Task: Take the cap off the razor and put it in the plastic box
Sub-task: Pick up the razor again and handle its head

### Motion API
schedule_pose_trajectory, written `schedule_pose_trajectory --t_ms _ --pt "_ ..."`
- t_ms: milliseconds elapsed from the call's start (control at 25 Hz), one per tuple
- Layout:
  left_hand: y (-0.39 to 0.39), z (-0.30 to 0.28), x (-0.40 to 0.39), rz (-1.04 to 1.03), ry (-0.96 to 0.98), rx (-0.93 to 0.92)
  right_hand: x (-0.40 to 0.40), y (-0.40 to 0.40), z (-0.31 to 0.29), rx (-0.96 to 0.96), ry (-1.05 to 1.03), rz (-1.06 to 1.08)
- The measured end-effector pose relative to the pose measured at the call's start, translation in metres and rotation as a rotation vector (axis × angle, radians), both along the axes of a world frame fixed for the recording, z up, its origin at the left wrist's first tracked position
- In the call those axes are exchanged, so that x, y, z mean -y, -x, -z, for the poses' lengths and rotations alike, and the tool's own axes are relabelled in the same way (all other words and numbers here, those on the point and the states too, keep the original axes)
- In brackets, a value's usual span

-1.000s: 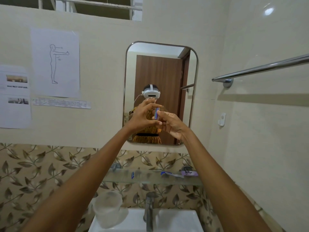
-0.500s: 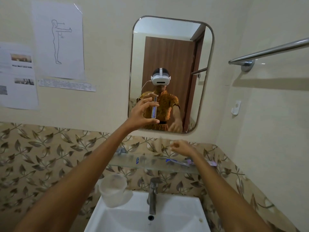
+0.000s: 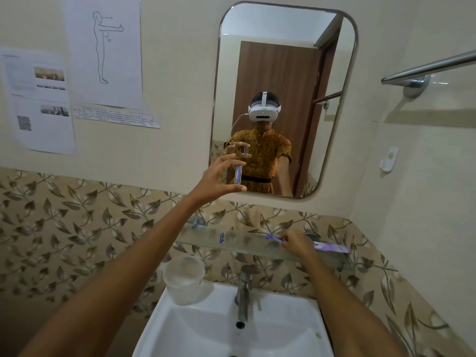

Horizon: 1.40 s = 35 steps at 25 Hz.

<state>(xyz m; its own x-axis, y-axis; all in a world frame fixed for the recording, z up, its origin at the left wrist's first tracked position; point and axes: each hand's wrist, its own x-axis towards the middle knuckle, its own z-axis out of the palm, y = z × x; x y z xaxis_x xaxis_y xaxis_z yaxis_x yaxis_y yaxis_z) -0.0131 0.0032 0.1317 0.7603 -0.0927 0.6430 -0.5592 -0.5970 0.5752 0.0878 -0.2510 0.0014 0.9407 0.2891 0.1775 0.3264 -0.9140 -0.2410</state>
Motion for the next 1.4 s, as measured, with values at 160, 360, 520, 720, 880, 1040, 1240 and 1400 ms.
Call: schedule_pose_trajectory --t_ms 160,360,520,720,880,1040,1240,1400 --pt "0.001 -0.001 -0.001 0.022 0.058 -0.013 -0.012 0.003 -0.023 0.089 -0.236 -0.058" --pt "0.002 -0.006 0.002 0.103 0.185 -0.035 -0.038 0.022 -0.105 0.274 -0.568 -0.343" --pt "0.007 -0.014 0.003 0.22 0.374 -0.078 -0.051 0.049 -0.152 0.425 -0.647 -0.567" --pt "0.013 -0.021 0.002 0.396 0.511 -0.137 -0.055 0.069 -0.177 0.513 -0.509 -0.61" --pt "0.014 -0.024 -0.001 0.504 0.562 -0.177 -0.052 0.078 -0.178 0.531 -0.443 -0.586" --pt "0.015 -0.026 -0.004 0.531 0.573 -0.202 -0.058 0.087 -0.186 0.565 -0.386 -0.551" --pt "0.018 -0.026 -0.002 0.533 0.616 -0.204 -0.06 0.094 -0.187 0.566 -0.351 -0.547" --pt "0.02 -0.017 -0.001 0.553 0.685 -0.219 -0.064 0.1 -0.178 0.565 -0.404 -0.544"
